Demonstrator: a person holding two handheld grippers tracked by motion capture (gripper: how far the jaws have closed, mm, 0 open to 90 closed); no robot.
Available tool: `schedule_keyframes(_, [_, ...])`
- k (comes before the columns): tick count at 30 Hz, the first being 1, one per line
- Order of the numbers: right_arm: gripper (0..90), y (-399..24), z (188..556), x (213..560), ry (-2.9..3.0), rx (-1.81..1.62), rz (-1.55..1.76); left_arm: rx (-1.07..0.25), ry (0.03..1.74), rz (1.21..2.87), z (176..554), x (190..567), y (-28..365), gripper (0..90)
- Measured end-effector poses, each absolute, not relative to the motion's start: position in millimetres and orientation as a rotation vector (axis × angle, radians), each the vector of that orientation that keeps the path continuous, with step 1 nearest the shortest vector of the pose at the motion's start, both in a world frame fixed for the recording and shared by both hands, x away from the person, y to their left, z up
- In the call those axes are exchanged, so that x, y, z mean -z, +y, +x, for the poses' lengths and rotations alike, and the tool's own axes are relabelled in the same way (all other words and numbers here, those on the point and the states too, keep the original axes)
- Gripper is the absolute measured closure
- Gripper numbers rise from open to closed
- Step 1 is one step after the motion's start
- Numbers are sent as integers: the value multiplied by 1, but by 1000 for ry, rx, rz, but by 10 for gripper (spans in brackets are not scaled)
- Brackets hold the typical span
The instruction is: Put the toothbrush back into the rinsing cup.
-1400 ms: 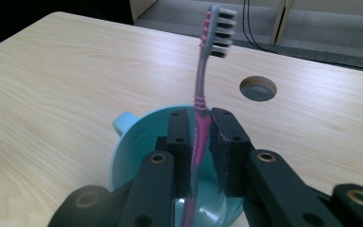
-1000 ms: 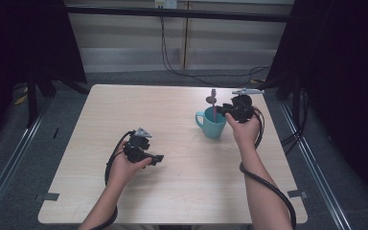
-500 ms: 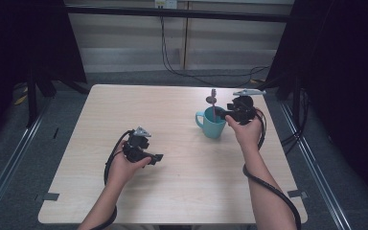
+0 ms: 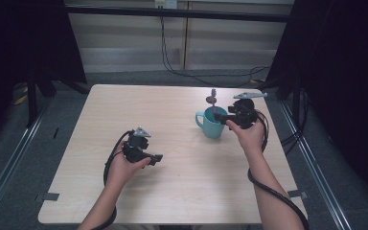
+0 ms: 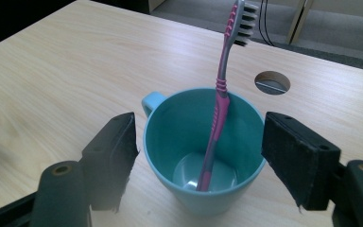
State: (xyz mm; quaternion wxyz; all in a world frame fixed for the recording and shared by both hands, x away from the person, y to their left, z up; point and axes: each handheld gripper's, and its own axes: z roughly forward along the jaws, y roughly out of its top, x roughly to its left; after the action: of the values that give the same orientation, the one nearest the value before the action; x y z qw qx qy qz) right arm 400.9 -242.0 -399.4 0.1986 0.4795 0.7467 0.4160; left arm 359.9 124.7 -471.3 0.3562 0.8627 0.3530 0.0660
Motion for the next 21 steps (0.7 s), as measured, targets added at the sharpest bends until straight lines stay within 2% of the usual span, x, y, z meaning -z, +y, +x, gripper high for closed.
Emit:
schedule_keyframes(7, [223,-246,390,394,2116,-1180,1314,-178,906,2235,359,468,125,211])
schedule_keyframes(21, [204,-256,375,393,2144,-1213,1294,-187,897,2233,360,464,127,178])
